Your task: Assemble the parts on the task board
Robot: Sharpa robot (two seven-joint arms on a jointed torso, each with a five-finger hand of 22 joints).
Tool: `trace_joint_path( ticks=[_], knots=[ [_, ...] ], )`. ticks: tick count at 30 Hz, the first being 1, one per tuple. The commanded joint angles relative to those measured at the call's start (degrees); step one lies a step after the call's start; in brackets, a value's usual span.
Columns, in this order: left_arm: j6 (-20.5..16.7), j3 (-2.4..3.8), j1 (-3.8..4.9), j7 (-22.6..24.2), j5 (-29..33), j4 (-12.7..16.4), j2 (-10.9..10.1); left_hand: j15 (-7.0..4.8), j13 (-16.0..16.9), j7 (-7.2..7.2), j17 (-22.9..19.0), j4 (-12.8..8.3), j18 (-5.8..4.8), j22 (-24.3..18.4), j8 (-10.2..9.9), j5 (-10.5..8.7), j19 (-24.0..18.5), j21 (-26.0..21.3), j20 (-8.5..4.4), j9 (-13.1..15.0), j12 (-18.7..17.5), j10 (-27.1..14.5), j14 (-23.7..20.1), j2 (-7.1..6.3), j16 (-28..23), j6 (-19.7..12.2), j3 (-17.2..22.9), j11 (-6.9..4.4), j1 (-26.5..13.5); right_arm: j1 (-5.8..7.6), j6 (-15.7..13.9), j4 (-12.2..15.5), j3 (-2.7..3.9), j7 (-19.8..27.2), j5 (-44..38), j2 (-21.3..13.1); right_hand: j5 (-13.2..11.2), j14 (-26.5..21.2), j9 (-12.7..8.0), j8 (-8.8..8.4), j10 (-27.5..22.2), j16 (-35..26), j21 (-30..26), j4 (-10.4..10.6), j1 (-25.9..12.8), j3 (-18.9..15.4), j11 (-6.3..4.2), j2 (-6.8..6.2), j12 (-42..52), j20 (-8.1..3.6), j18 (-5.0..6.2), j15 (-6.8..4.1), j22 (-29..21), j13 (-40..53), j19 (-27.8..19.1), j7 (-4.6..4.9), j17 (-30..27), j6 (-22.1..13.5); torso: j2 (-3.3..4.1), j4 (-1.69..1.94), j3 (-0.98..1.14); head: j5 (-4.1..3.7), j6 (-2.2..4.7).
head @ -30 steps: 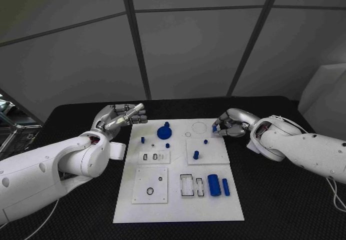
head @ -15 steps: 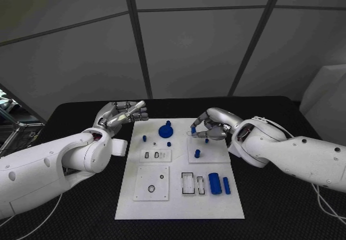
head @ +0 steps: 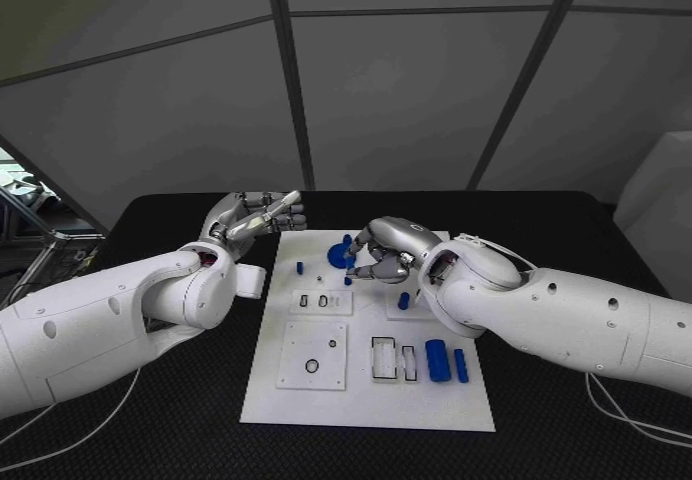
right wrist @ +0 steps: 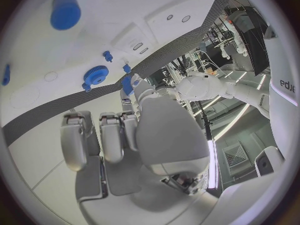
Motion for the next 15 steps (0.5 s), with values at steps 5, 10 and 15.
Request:
trace_joint_path(
  ticks=[5, 10, 15],
  knots=[
    [0.69, 0.06, 0.13, -0.24, -0.26, -0.24, 0.30, -0.04, 0.07, 0.03, 0.08, -0.31, -0.76, -0.07, -0.26, -0.30, -0.46, -0.11, 0.10, 0.03, -0.20, 0.50, 0.04, 0.50, -0.20, 0.23, 0.07, -0.03, 0.11, -0.97, 1.21, -0.59, -0.74, -4.03, -5.12, 2.43, -0.10, 5.71, 0.08, 0.25, 2.16, 0.20, 0.18, 0.02, -0.06, 0.39, -0.41, 0.14, 0.03, -0.47, -0.86, -0.45, 15.10, 10.08, 6.04, -0.52, 13.49, 0.96, 0.02, 0.19, -0.04, 0.30, -0.41],
    [0.74, 0.06, 0.14, -0.25, -0.26, -0.29, 0.37, -0.05, 0.07, 0.02, 0.09, -0.32, -0.76, -0.06, -0.26, -0.31, -0.47, -0.10, 0.10, 0.03, -0.20, 0.54, 0.05, 0.50, -0.22, 0.26, 0.04, -0.04, 0.09, -1.75, 1.54, -0.94, -0.93, -4.29, -5.48, 3.48, -0.10, 5.71, 0.08, 0.25, 2.16, 0.20, 0.18, 0.02, -0.06, 0.39, -0.41, 0.14, 0.03, -0.47, -0.86, -0.45, 15.10, 10.08, 6.04, -0.52, 13.49, 0.96, 0.03, 0.14, 0.08, 0.48, -0.64],
    [0.74, 0.06, 0.14, -0.26, -0.26, -0.28, 0.37, -0.05, 0.07, 0.02, 0.09, -0.32, -0.76, -0.06, -0.26, -0.31, -0.47, -0.10, 0.10, 0.03, -0.20, 0.54, 0.05, 0.50, -0.22, 0.26, 0.04, -0.04, 0.09, -2.56, 1.93, -1.29, -1.01, -4.40, -6.01, 4.30, 0.00, 5.71, 0.06, 0.21, 2.19, 0.19, 0.18, 0.04, -0.19, 0.43, -0.40, 0.11, 0.07, -0.50, -0.86, -0.45, 15.10, 10.13, 6.04, -0.50, 13.48, 0.92, 0.08, 0.10, 0.06, 0.64, -0.70]
  ],
)
